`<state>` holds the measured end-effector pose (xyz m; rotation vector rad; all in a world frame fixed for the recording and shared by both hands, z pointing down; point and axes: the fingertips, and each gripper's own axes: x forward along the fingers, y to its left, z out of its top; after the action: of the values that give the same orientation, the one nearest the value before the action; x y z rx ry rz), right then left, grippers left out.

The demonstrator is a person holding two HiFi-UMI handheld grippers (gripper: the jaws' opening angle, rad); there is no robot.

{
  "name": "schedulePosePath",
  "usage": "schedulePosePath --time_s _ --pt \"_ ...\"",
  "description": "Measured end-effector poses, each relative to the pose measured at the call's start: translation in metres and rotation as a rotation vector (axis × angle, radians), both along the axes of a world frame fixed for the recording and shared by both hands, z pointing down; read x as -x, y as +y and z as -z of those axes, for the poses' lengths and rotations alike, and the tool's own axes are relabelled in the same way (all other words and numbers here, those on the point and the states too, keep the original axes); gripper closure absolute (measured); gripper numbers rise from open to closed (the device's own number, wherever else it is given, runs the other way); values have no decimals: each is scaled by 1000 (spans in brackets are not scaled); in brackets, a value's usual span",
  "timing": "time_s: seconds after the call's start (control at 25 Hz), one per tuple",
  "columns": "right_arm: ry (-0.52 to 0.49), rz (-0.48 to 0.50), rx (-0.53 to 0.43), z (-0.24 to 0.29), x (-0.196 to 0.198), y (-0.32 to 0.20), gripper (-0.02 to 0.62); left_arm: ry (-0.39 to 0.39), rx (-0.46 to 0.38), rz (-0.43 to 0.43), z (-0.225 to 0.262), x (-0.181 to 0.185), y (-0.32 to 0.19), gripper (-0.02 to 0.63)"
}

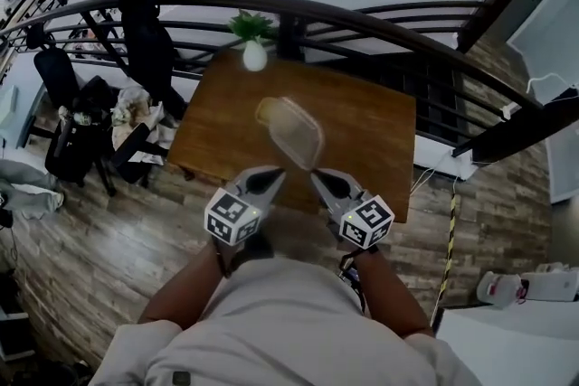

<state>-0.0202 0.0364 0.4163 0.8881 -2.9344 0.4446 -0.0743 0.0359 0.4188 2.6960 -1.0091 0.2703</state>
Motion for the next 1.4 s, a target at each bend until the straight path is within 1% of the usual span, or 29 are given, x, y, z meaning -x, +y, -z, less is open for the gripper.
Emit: schedulePosePath --time_s 0.12,0.2,0.36,0.48,0.68,1.0,1.16,1.4 --pt "-21 7 6 2 -8 26 589 -9 1 20 -1 -6 23 603" --pt "-33 0 -8 3 -14 41 589 -16 -9 24 -2 -13 36 603" --pt "-31 4 -13 -4 -21 74 589 -12 -24 38 -2 -24 68 603" --pt "-26 0 -19 0 -20 76 589 -14 -21 37 1 -24 72 603" --pt "-26 -1 -41 14 -15 85 589 6 -14 48 6 -19 80 603" --pt "-26 -6 -59 19 -31 101 589 5 -32 57 13 -29 92 603" --pt "-36 -13 -57 18 -38 117 589 8 -34 56 10 -34 108 603" --pt "-52 -16 -52 19 -45 126 589 12 -40 56 10 -40 116 603"
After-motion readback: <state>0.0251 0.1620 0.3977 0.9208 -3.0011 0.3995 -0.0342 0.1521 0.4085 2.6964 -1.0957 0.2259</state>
